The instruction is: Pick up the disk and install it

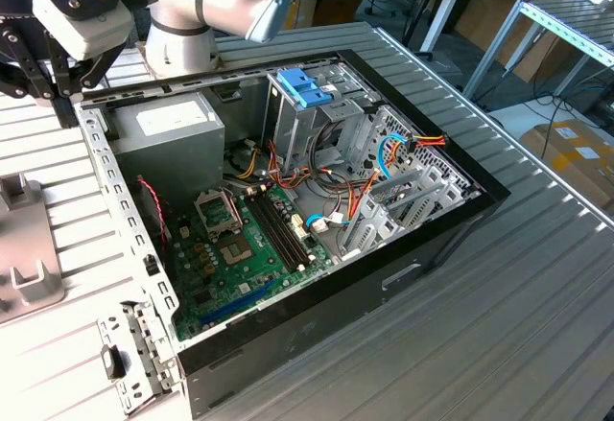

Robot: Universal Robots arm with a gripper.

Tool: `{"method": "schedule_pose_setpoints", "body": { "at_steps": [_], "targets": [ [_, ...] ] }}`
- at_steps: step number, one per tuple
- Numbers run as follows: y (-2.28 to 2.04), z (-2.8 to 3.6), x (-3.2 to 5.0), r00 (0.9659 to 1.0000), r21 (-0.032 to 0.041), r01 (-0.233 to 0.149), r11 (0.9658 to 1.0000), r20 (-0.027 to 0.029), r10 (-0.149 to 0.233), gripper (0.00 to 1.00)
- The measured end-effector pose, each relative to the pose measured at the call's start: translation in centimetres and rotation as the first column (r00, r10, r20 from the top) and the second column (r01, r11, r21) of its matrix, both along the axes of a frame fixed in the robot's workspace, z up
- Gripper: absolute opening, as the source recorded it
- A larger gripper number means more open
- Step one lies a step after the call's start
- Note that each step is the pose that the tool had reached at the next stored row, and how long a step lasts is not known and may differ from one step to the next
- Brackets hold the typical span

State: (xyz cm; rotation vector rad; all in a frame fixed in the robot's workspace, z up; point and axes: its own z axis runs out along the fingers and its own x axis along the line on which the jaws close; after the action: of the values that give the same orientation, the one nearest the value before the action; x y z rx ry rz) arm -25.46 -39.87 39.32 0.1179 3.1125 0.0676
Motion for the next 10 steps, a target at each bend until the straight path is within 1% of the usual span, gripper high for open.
{"method": "schedule_pose_setpoints", "body": {
  "at_steps": [5,10],
  "targets": [
    [0.0,-0.01,-0.57,1.0,0.0001,0.0,1.0,0.0001,0.0,0.11],
    [0.0,-0.01,-0.92,1.0,0.0,0.0,1.0,0.0,0.0,0.11]
  ]
}}
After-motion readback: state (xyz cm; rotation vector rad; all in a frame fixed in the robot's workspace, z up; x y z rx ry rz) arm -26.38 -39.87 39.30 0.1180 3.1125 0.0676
